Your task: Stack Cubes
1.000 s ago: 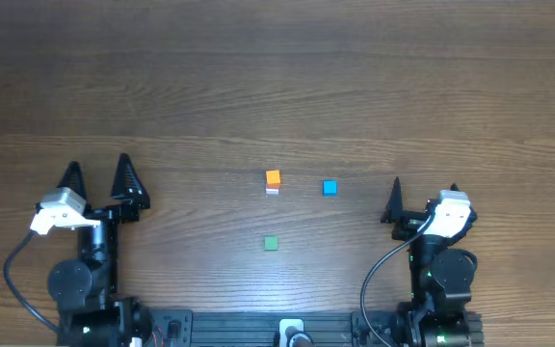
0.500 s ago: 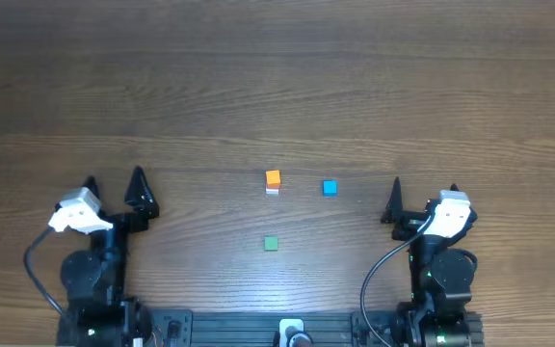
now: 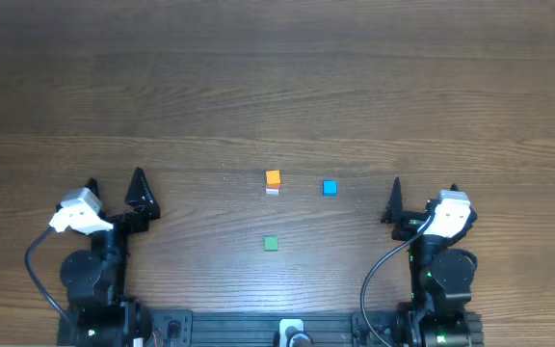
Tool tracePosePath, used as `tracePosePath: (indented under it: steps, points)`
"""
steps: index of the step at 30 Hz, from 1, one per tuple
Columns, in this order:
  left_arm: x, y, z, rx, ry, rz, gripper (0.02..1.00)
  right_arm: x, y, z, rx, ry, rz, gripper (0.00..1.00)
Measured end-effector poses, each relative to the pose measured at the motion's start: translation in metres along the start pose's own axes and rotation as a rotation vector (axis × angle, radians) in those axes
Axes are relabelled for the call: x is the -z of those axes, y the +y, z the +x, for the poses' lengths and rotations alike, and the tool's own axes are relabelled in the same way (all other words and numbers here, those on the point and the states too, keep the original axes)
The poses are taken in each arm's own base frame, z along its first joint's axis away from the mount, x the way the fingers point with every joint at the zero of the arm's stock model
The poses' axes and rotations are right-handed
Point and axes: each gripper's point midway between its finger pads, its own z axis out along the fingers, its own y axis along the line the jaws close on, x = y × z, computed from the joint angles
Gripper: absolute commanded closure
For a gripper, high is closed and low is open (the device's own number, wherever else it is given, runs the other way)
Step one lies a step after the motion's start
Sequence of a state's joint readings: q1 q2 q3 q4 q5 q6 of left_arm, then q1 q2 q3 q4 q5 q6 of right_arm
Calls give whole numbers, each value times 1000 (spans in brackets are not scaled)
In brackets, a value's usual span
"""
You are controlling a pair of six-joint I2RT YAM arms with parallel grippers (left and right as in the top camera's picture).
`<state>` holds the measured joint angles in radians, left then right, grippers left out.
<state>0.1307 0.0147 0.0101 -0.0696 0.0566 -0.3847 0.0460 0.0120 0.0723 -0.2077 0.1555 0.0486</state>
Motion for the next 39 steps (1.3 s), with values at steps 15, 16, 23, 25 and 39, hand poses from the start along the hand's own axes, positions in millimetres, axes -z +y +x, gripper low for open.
tracePosePath:
  steps: [15,16,23,25,39]
  points:
    - [0,0,0,0,0,0,18,0,0,-1,0,-3,0,7]
    - [0,0,0,0,0,0,20,0,-2,-6,-4,-27,11,9]
    - [0,0,0,0,0,0,18,5,9,-48,-99,-200,-61,7]
    - [0,0,0,0,0,0,18,8,21,-59,-129,-242,-138,9]
    - [0,0,0,0,1,0,18,42,106,-113,-216,-30,-650,9]
